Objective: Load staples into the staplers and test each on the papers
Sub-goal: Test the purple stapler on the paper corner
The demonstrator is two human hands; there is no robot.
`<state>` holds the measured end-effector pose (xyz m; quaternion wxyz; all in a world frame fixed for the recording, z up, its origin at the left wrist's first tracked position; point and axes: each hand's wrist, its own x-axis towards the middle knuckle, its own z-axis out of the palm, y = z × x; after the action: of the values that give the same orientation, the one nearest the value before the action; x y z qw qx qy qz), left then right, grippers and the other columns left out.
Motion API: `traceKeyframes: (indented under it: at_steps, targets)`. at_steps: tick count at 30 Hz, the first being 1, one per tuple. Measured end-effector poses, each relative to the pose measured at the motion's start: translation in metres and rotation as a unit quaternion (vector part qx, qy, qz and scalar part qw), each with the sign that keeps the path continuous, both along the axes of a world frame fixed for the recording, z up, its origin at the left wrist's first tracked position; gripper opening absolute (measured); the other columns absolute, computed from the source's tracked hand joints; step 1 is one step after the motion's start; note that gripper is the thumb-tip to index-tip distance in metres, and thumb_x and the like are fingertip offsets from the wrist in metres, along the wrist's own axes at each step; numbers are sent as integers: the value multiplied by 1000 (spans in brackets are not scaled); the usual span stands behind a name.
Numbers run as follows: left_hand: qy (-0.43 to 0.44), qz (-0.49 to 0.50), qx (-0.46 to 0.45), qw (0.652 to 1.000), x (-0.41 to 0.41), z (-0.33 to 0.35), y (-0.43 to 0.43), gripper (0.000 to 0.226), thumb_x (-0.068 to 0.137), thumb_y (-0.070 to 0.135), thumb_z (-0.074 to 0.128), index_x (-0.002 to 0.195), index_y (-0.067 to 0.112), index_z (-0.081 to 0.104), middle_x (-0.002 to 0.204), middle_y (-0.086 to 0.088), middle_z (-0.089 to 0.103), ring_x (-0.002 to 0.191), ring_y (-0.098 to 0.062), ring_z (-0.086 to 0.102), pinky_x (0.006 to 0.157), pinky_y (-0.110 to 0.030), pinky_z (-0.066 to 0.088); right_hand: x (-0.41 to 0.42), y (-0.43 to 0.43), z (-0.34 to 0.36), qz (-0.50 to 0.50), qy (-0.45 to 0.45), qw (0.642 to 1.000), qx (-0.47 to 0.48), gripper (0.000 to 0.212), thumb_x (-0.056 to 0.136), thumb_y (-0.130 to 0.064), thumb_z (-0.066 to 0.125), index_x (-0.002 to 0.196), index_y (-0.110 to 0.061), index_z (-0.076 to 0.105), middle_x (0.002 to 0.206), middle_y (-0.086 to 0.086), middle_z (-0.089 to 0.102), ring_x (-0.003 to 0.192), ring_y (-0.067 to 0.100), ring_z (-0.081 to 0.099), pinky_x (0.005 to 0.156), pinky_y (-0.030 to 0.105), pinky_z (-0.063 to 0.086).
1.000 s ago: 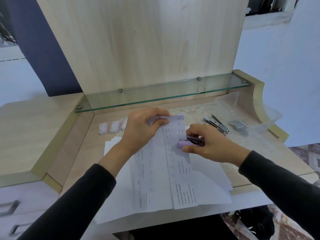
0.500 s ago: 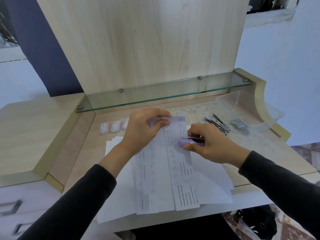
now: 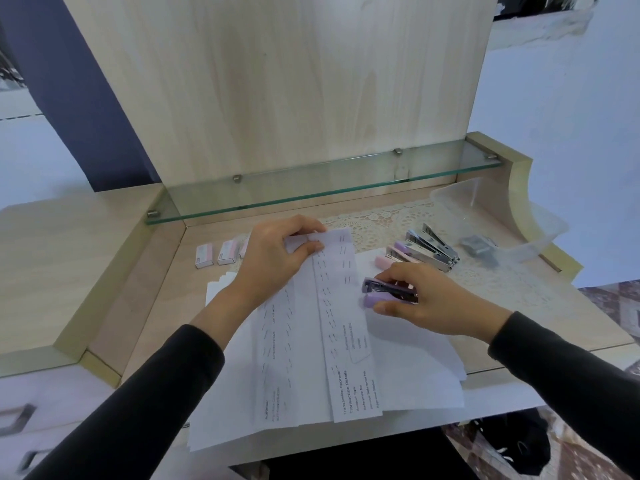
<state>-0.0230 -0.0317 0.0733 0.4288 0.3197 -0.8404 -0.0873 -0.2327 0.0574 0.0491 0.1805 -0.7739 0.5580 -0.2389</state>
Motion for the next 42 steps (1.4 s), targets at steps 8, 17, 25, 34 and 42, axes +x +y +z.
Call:
traceKeyframes:
  at_steps: [8, 17, 25, 34, 42]
  targets:
    - [-66, 67, 41, 995, 0, -28, -19, 18, 78, 17, 71, 96, 12, 68, 95, 2, 66, 87, -13, 54, 83, -25, 38, -6, -30, -21, -21, 122, 992, -4, 51, 85, -53, 40, 82, -5, 57, 79, 9, 56, 75, 23, 54, 112, 34, 19]
    - [-149, 110, 133, 974, 13, -39, -5, 23, 85, 31, 62, 105, 21, 65, 120, 1, 57, 116, -19, 43, 100, -37, 31, -9, -56, -24, -102, 180, 977, -44, 39, 85, -51, 47, 62, -19, 43, 78, 4, 46, 75, 24, 50, 61, 28, 37]
    - [-236, 107, 217, 941, 49, -53, 44, 44, 87, 43, 53, 128, 30, 46, 144, 9, 32, 133, -12, 19, 110, -34, 19, -8, -56, -19, -187, 272, 943, -43, 46, 83, -48, 51, 103, -8, 58, 107, 11, 53, 98, 27, 49, 71, 32, 40]
    - [-250, 110, 266, 925, 80, -69, 63, 59, 86, 53, 44, 139, 33, 28, 143, 25, 10, 139, -6, 6, 113, -29, 5, 39, -5, -23, 9, 199, 980, -14, 57, 83, -60, 43, 133, -32, 40, 138, -3, 43, 125, 16, 35, 107, 32, 22]
    - [-283, 108, 255, 918, 67, -70, 47, 60, 88, 55, 37, 142, 30, 25, 152, 16, 10, 140, -8, 4, 117, -36, 2, 33, -9, -24, -34, 200, 979, 28, 55, 86, -53, 45, 135, -29, 37, 144, 1, 36, 136, 19, 24, 111, 32, 15]
